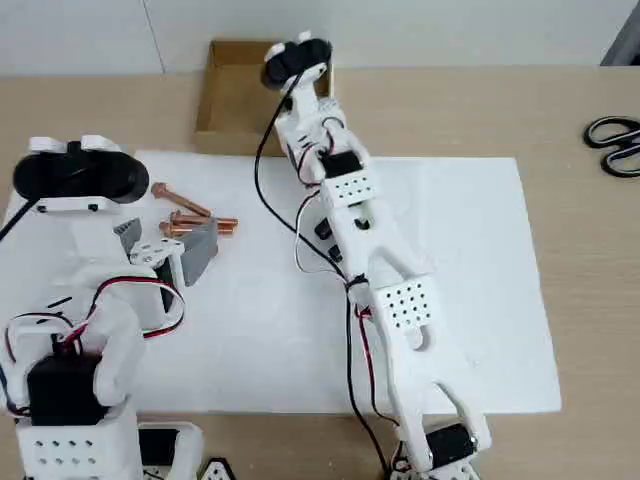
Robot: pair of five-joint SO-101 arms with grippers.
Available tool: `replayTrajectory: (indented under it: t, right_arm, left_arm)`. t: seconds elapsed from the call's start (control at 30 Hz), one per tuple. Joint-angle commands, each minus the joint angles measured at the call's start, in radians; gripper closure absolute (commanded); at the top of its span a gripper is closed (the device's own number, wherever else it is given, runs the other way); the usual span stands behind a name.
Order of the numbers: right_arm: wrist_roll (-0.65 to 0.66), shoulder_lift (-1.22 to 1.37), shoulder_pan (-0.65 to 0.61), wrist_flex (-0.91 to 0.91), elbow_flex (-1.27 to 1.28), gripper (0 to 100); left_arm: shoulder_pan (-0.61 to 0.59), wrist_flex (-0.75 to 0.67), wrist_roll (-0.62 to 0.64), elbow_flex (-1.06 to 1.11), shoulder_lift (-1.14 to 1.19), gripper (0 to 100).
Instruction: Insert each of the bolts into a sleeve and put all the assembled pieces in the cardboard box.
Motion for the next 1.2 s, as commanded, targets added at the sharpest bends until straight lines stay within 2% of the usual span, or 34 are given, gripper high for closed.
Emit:
replayTrajectory:
  t: [0.0,0.13,0.5,1.17]
  right_arm:
    - [0.051,0.001,-0.004,-0.027,-0.107,85.6]
    - [0.095,0.002,-0.004,-0.027,-0.109,84.7]
    - [0.095,-0.131,0.012,0.015,-0.11,84.7]
    - [0.087,-0.638,0.131,1.058,-0.11,84.7]
  left_arm:
    - [-0.006,-0.005,-0.003,-0.004,-0.008,70]
    - [-0.006,-0.005,-0.003,-0.004,-0.009,70]
    - [-0.006,-0.005,-0.002,-0.007,-0.011,70]
    - [0.002,-0.002,0.0,-0.008,-0.011,70]
